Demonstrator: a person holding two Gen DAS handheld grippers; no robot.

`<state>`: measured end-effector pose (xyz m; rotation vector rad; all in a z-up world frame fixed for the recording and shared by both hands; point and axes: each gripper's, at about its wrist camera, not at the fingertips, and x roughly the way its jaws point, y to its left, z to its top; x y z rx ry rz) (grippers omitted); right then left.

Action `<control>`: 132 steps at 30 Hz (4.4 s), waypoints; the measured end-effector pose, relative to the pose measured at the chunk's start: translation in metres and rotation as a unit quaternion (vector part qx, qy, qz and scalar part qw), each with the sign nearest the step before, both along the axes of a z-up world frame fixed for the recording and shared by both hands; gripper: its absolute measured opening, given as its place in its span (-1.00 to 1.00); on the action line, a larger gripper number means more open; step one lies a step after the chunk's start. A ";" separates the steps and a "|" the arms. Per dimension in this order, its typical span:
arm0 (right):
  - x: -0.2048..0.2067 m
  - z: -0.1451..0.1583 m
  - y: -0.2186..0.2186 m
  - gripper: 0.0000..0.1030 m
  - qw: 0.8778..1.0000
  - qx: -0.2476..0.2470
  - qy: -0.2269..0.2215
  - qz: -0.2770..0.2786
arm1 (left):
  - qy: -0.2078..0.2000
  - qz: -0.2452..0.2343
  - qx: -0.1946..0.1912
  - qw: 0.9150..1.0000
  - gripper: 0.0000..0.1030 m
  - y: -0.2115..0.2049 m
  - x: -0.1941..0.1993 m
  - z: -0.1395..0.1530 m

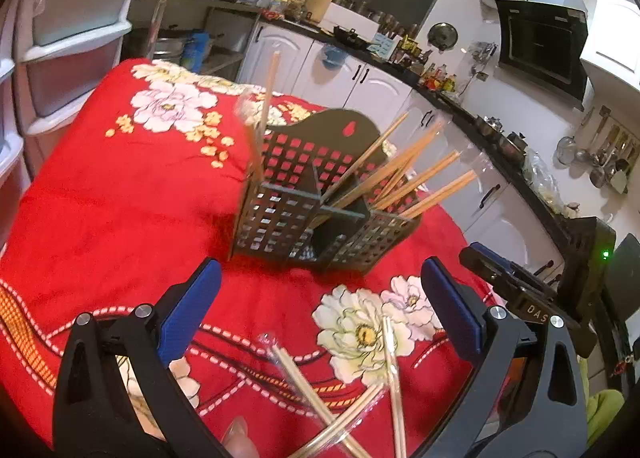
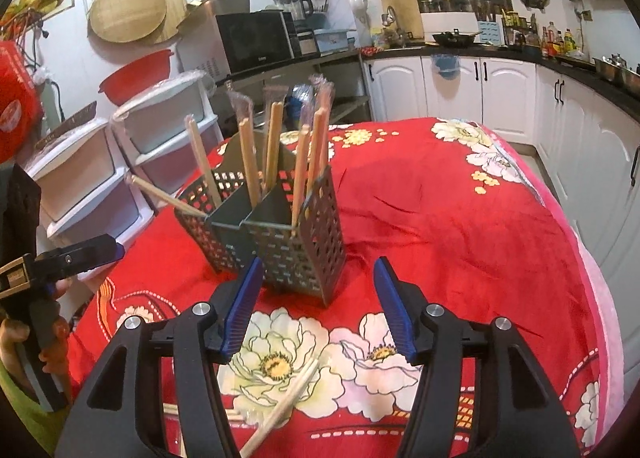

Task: Organize utensils
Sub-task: 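Move both open tools back down to the wrapped chopsticks on the table, then close the left tool on a wrapped chopstick while the right tool grasps another, then lift the left tool's chopstick over the grey caddy while the right tool carries its own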

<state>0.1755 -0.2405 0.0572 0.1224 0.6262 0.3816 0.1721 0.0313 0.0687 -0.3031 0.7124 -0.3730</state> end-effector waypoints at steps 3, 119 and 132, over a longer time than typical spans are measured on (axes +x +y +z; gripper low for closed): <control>-0.002 -0.005 0.003 0.08 1.000 -0.006 0.009 0.004 | 0.006 0.003 0.001 1.000 0.77 0.004 -0.004 -0.006; 0.009 0.130 0.034 -0.89 0.983 0.059 -0.158 0.066 | 0.095 0.001 0.041 0.995 -0.39 -0.017 0.058 -0.059; 0.029 0.158 0.028 -0.89 0.978 0.064 -0.192 0.057 | 0.135 0.010 0.088 0.987 -0.37 -0.026 0.085 -0.094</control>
